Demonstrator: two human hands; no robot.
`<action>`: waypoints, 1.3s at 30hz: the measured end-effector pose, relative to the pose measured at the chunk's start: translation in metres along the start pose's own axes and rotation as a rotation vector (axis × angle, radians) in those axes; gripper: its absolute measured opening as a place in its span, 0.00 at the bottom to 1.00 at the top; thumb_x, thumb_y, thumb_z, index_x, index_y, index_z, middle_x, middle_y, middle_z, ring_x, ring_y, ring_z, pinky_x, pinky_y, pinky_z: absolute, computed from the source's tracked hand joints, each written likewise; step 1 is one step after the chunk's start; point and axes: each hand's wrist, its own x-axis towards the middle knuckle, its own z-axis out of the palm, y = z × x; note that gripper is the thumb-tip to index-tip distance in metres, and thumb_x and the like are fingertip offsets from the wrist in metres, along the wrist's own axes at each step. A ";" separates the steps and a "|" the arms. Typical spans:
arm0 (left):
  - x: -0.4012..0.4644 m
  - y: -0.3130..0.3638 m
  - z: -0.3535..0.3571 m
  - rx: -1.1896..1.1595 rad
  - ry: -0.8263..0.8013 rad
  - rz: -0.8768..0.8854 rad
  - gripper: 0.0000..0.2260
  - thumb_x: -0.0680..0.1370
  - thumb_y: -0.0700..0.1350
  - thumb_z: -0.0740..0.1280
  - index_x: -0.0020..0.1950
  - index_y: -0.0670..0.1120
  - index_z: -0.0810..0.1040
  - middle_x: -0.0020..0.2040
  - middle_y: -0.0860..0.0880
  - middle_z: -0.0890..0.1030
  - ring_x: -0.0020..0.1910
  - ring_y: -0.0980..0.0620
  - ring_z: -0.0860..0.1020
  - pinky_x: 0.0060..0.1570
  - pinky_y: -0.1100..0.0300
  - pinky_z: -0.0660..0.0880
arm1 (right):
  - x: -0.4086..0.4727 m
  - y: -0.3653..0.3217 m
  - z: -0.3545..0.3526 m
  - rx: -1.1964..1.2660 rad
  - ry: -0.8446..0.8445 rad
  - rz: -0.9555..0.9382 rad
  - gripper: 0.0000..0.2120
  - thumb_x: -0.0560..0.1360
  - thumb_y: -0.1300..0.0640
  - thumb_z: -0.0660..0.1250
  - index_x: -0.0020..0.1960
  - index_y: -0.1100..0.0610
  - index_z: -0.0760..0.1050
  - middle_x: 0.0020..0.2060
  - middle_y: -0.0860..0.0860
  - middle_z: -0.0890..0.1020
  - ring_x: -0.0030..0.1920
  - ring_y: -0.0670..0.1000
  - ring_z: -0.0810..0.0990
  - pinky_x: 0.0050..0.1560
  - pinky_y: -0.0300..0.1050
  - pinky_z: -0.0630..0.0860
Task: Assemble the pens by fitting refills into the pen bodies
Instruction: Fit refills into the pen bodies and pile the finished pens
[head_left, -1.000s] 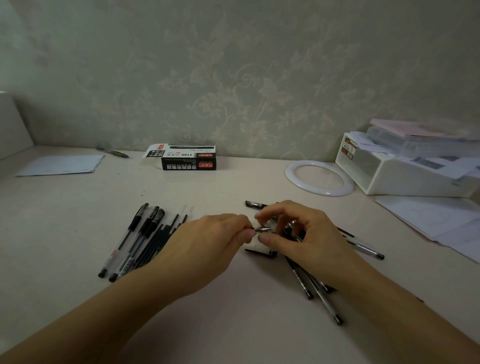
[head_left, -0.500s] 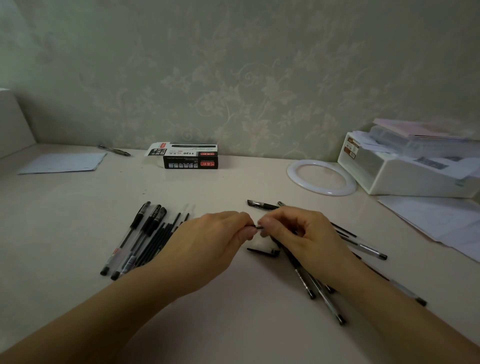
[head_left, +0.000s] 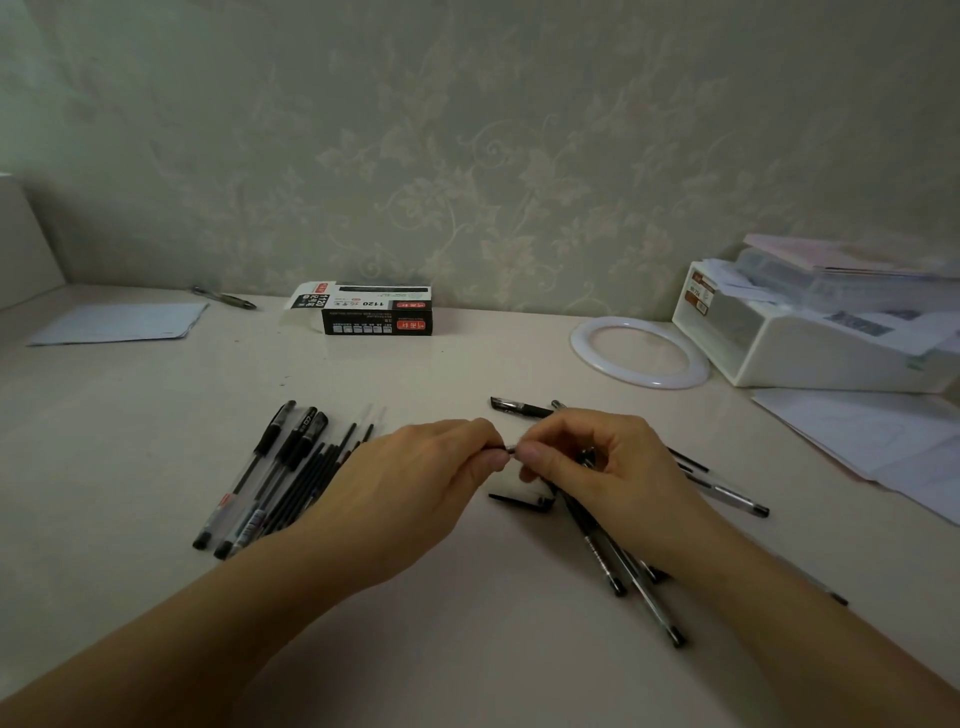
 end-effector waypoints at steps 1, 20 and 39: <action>0.000 -0.001 0.000 -0.006 -0.002 -0.007 0.19 0.78 0.62 0.45 0.51 0.56 0.72 0.41 0.57 0.76 0.38 0.57 0.74 0.36 0.56 0.73 | 0.000 0.000 -0.001 -0.005 0.002 -0.001 0.02 0.75 0.49 0.71 0.46 0.44 0.82 0.39 0.43 0.84 0.40 0.46 0.80 0.42 0.35 0.77; -0.002 -0.002 -0.003 -0.055 0.067 -0.025 0.11 0.81 0.56 0.50 0.61 0.64 0.66 0.38 0.66 0.72 0.37 0.62 0.72 0.27 0.63 0.62 | 0.006 0.004 -0.007 0.302 0.214 0.150 0.04 0.75 0.56 0.71 0.46 0.50 0.84 0.40 0.48 0.87 0.43 0.42 0.84 0.44 0.30 0.76; -0.001 -0.007 0.001 -0.091 0.110 -0.125 0.09 0.82 0.54 0.54 0.60 0.62 0.69 0.30 0.57 0.70 0.33 0.59 0.71 0.29 0.63 0.63 | 0.005 0.008 0.004 -0.567 0.055 0.035 0.06 0.72 0.43 0.73 0.48 0.39 0.84 0.42 0.41 0.78 0.46 0.43 0.69 0.48 0.41 0.61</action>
